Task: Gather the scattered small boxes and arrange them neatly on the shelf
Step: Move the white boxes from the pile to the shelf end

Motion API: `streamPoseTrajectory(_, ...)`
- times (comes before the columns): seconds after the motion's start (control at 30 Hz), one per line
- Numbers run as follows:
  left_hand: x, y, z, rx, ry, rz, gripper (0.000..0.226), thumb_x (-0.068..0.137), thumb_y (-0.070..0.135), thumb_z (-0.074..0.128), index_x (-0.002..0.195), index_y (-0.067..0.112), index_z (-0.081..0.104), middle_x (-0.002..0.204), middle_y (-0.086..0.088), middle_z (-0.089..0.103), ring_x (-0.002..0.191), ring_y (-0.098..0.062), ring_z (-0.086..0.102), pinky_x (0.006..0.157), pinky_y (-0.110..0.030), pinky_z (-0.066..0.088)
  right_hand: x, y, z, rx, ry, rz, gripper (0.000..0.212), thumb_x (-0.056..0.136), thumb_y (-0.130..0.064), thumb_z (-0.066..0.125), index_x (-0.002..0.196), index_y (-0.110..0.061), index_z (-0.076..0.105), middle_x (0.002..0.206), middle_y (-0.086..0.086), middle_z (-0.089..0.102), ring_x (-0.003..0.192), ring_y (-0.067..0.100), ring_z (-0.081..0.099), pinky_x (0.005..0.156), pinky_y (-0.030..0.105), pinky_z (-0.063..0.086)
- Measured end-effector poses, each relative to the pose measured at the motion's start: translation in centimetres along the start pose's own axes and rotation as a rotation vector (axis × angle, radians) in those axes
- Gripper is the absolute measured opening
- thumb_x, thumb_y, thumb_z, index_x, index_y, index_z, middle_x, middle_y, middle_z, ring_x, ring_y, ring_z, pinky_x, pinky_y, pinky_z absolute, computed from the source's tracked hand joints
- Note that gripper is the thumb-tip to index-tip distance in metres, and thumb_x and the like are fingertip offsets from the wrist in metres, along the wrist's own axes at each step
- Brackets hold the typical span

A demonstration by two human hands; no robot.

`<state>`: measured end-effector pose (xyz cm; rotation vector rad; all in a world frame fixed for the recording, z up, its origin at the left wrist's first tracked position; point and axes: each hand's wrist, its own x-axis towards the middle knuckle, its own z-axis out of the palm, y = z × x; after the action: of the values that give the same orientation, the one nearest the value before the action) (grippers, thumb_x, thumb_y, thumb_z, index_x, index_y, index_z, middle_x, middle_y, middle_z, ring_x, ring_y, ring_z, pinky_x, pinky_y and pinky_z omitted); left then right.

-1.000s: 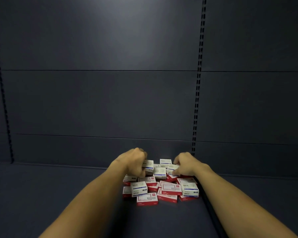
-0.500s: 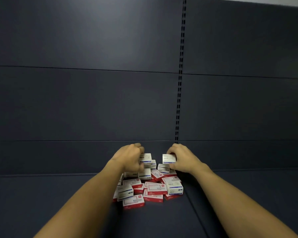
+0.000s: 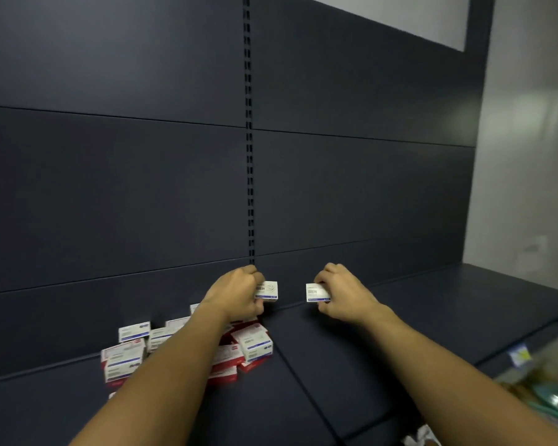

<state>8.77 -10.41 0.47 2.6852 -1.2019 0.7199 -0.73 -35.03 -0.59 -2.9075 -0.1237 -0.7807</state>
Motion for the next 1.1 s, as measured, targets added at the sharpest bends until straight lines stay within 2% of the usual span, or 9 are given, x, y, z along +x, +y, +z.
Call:
streamPoseTrajectory(0.1, 1.9, 2.6, 0.6, -0.035, 0.005, 0.063, 0.042, 0.084, 0.034, 0.061, 0.122, 0.017, 0.064, 0.114, 0.003, 0.056, 0.097, -0.02, 0.059, 0.082, -0.034, 0.052, -1.8, 2.5, -1.4, -0.048, -0.007, 0.055, 0.042, 0.079, -0.03, 0.07, 0.118, -0.018, 0.061, 0.109, -0.007, 0.049, 0.1, 0.008, 0.04, 0.085, 0.02, 0.04)
streamPoseTrajectory(0.23, 4.6, 6.9, 1.4, -0.059, -0.007, 0.119, 0.041, 0.086, 0.034, 0.061, 0.123, 0.016, 0.065, 0.115, 0.002, 0.057, 0.098, -0.021, 0.06, 0.082, -0.035, 0.054, -4.6, 6.6, -3.7, -0.083, -0.017, 0.148, 0.043, 0.078, -0.03, 0.071, 0.119, -0.019, 0.061, 0.107, -0.009, 0.047, 0.098, 0.006, 0.04, 0.086, 0.025, 0.045)
streamPoseTrajectory(0.47, 8.8, 16.0, 1.8, -0.077, 0.01, 0.184, 0.029, 0.08, 0.034, 0.062, 0.106, 0.021, 0.069, 0.102, 0.007, 0.058, 0.086, -0.017, 0.059, 0.069, -0.03, 0.05, -9.8, 14.3, -8.0, -0.106, -0.003, 0.261, 0.041, 0.078, -0.026, 0.072, 0.116, -0.019, 0.062, 0.107, -0.008, 0.047, 0.105, 0.011, 0.045, 0.089, 0.029, 0.048)
streamPoseTrajectory(0.63, 11.8, 22.5, 2.4, -0.11, -0.003, 0.18, 0.023, 0.078, 0.032, 0.063, 0.098, 0.021, 0.068, 0.099, 0.007, 0.059, 0.084, -0.018, 0.059, 0.067, -0.032, 0.051, -12.9, 19.6, -10.7, -0.113, -0.006, 0.278, 0.038, 0.076, -0.026, 0.074, 0.112, -0.019, 0.063, 0.103, -0.008, 0.046, 0.105, 0.014, 0.048, 0.088, 0.03, 0.048)
streamPoseTrajectory(0.97, 17.9, 34.3, 2.9, -0.161, -0.011, 0.197, 0.029, 0.077, 0.031, 0.064, 0.103, 0.022, 0.067, 0.103, 0.006, 0.061, 0.088, -0.018, 0.06, 0.073, -0.036, 0.055, -18.3, 30.1, -15.6, -0.156, -0.002, 0.305, 0.035, 0.075, -0.024, 0.073, 0.108, -0.015, 0.066, 0.107, 0.0, 0.054, 0.103, 0.019, 0.053, 0.084, 0.026, 0.045)
streamPoseTrajectory(1.1, 20.0, 37.7, 3.6, -0.16, 0.012, 0.2, 0.031, 0.076, 0.032, 0.064, 0.105, 0.021, 0.067, 0.104, 0.005, 0.061, 0.089, -0.019, 0.061, 0.074, -0.037, 0.055, -20.0, 33.3, -16.6, -0.145, 0.002, 0.336, 0.033, 0.074, -0.025, 0.073, 0.106, -0.017, 0.066, 0.1, -0.004, 0.048, 0.101, 0.017, 0.052, 0.081, 0.029, 0.048)
